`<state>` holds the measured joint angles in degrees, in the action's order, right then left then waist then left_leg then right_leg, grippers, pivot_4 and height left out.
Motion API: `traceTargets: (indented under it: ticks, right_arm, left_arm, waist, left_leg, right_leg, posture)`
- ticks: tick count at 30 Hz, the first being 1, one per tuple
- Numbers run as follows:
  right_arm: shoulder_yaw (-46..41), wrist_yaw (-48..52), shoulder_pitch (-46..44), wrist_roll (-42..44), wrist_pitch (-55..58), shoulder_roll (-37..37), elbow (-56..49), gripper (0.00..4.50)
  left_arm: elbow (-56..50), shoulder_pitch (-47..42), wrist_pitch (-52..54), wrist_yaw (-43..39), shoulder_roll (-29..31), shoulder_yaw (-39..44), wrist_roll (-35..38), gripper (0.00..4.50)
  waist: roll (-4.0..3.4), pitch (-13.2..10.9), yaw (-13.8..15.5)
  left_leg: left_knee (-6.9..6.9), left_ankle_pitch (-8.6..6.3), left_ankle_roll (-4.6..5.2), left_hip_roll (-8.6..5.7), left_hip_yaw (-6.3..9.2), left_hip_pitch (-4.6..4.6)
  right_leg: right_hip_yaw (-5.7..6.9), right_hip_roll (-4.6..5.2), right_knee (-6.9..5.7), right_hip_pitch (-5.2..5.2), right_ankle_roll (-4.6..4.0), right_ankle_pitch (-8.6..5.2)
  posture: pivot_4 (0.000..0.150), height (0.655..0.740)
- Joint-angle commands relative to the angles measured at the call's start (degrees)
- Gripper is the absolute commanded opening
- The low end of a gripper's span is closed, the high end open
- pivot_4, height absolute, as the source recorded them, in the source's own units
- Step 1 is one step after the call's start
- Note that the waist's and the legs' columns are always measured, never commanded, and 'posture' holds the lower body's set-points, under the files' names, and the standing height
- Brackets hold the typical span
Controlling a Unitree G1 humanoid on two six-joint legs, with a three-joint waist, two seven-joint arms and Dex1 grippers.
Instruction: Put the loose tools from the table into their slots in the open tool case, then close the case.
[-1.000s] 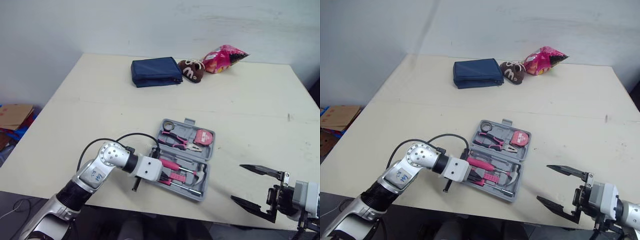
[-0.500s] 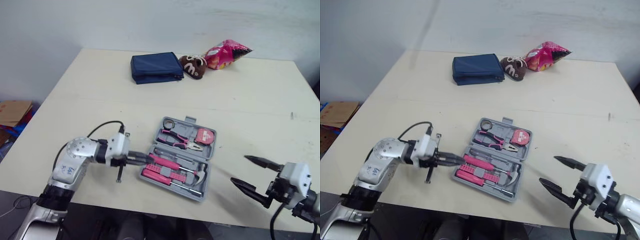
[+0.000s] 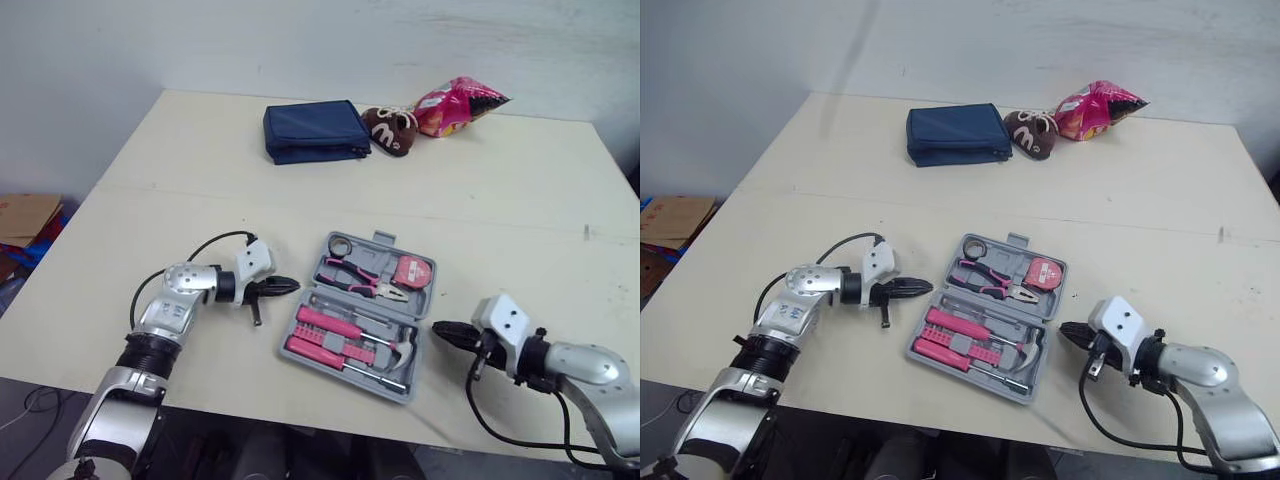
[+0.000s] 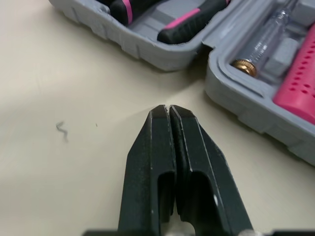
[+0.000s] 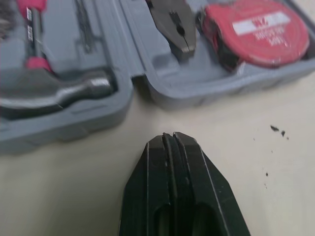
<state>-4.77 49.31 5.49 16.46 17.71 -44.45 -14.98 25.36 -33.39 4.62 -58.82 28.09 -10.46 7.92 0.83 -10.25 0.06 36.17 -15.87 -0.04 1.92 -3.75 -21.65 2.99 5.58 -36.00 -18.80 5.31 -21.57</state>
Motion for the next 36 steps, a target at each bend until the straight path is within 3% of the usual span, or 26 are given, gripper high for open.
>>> traceTargets:
  ticks: [1,8,19,36]
  right_arm:
    - [1.52,0.19,-1.14,-0.75,0.04,0.69,0.69,0.05]
    - [3.70,-0.18,-3.46,-2.29,-2.09,2.91,1.70,0.05]
    - [6.03,1.33,-4.45,-1.65,0.45,3.21,-1.05,0.05]
    - [2.40,-1.80,-0.61,-4.00,0.15,1.86,-2.85,0.05]
  left_arm:
    - [-0.41,0.41,-0.18,-0.09,-1.55,-0.55,-0.49,0.00]
    - [-6.68,3.17,1.71,-2.27,-3.03,-0.96,1.10,0.00]
    - [-19.62,11.45,8.90,-1.00,0.21,1.01,2.62,0.00]
    - [-25.94,14.02,15.27,5.90,2.85,3.86,1.26,0.00]
  waist:
    - [0.02,-0.01,-0.06]
    - [0.03,-0.01,-0.35]
    - [0.06,-0.02,-0.68]
    - [0.06,-0.03,-0.34]
  left_leg:
    - [0.01,0.00,0.01,0.00,0.00,0.00]
    - [-0.04,0.08,-0.13,0.06,-0.01,0.05]
    - [-0.09,0.06,-0.11,0.10,-0.01,0.08]
    - [-0.16,0.01,-0.11,0.14,0.01,0.08]
  right_leg:
    - [0.00,0.00,0.00,0.01,0.03,0.02]
    - [-0.02,-0.06,0.00,0.02,0.04,0.02]
    - [-0.06,-0.05,0.03,0.03,0.04,0.03]
    - [-0.07,-0.05,0.10,0.03,0.01,0.02]
  posture:
    - [0.150,0.7400]
    - [0.150,0.7400]
    - [0.150,0.7400]
    - [0.150,0.7400]
